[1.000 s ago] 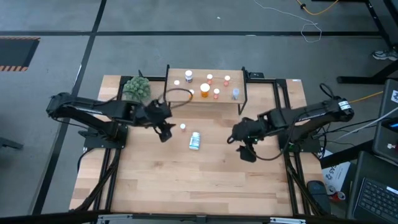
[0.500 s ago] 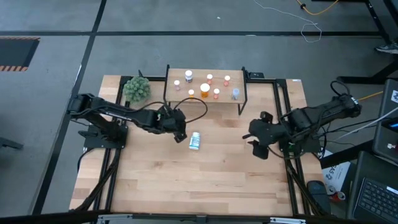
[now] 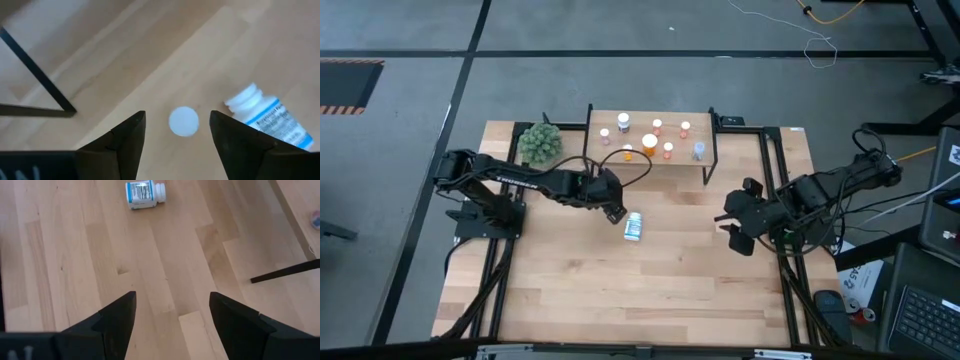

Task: Pick and place medicine bottles onto shelf by color
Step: Put the pink pill bottle on the shelf

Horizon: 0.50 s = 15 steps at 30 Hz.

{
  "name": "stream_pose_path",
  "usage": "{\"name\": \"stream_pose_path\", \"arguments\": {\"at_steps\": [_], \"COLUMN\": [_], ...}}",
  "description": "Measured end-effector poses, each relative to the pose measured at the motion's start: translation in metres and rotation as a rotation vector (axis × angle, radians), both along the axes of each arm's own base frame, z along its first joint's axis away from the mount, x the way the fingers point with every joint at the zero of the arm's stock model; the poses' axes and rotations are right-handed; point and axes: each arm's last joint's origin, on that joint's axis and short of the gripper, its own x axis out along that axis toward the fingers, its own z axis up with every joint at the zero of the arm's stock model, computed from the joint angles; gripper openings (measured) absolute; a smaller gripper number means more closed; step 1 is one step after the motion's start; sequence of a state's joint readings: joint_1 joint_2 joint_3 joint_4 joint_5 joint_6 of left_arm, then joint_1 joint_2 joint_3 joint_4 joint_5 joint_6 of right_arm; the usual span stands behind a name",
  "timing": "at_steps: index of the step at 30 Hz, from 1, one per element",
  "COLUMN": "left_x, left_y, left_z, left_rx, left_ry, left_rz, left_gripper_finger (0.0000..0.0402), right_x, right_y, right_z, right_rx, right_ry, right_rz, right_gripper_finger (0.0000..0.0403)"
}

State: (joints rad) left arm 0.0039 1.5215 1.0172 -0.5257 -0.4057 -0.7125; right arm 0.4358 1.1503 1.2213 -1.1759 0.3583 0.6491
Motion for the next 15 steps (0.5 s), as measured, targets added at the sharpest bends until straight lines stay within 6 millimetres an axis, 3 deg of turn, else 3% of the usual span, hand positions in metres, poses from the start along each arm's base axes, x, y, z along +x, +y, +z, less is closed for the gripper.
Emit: {"name": "stream_pose_path", "arguments": {"at_steps": [15], "left_x": [0.013], "left_y": [0.000], "left_z": [-0.022], "left_rx": [-0.032], "left_ry": [0.031], "left_rz": [0.001], "left_gripper_finger": [0.0219], "right_x": [0.001], "right_y": [0.000], "right_z": [0.000], "right_rx": [0.009], "right_ry": [-0.004], "right_rz": [-0.011], "right_gripper_finger": [0.0255]}}
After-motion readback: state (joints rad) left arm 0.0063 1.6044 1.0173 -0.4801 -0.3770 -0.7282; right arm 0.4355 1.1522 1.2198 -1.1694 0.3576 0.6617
